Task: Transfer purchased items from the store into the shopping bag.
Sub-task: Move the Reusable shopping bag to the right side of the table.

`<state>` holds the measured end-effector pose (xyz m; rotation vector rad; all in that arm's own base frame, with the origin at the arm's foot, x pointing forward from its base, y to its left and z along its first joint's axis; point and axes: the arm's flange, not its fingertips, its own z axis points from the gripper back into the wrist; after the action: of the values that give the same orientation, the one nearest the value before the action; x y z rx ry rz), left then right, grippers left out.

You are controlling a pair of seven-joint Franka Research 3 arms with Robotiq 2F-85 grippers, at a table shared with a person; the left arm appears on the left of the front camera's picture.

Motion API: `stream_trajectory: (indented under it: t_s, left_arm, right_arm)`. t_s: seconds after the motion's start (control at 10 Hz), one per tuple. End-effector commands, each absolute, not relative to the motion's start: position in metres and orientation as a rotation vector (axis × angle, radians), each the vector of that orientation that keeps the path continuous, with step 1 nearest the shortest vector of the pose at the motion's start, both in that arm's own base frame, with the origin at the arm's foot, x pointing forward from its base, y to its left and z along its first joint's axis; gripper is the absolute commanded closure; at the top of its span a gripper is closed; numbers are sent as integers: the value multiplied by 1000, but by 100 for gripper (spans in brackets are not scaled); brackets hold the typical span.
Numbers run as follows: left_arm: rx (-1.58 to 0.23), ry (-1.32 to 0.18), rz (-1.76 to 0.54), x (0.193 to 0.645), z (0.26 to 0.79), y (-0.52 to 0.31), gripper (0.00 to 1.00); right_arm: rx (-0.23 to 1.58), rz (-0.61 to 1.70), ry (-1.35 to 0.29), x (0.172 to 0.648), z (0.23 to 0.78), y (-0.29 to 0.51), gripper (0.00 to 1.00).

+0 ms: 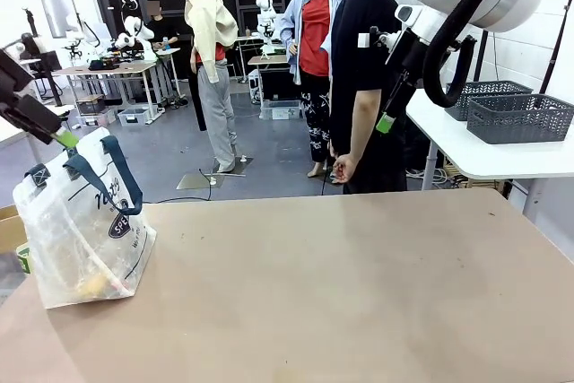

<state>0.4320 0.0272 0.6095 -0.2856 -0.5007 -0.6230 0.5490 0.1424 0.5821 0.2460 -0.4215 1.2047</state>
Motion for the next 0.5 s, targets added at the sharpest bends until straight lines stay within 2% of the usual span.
stream_trajectory:
  t_s: [0.0, 0.2, 0.4]
  left_arm:
    - [-504, -484, -746, 435, 633, 38, 0]
    - [-644, -425, -933, 437, 646, 45, 0]
    - [-644, -567, -1116, 432, 648, 50, 0]
  right_arm:
    - [240, 1212, -410, 549, 584, 141, 0]
    - [240, 1212, -410, 549, 584, 141, 0]
    - [240, 1212, -410, 549, 584, 141, 0]
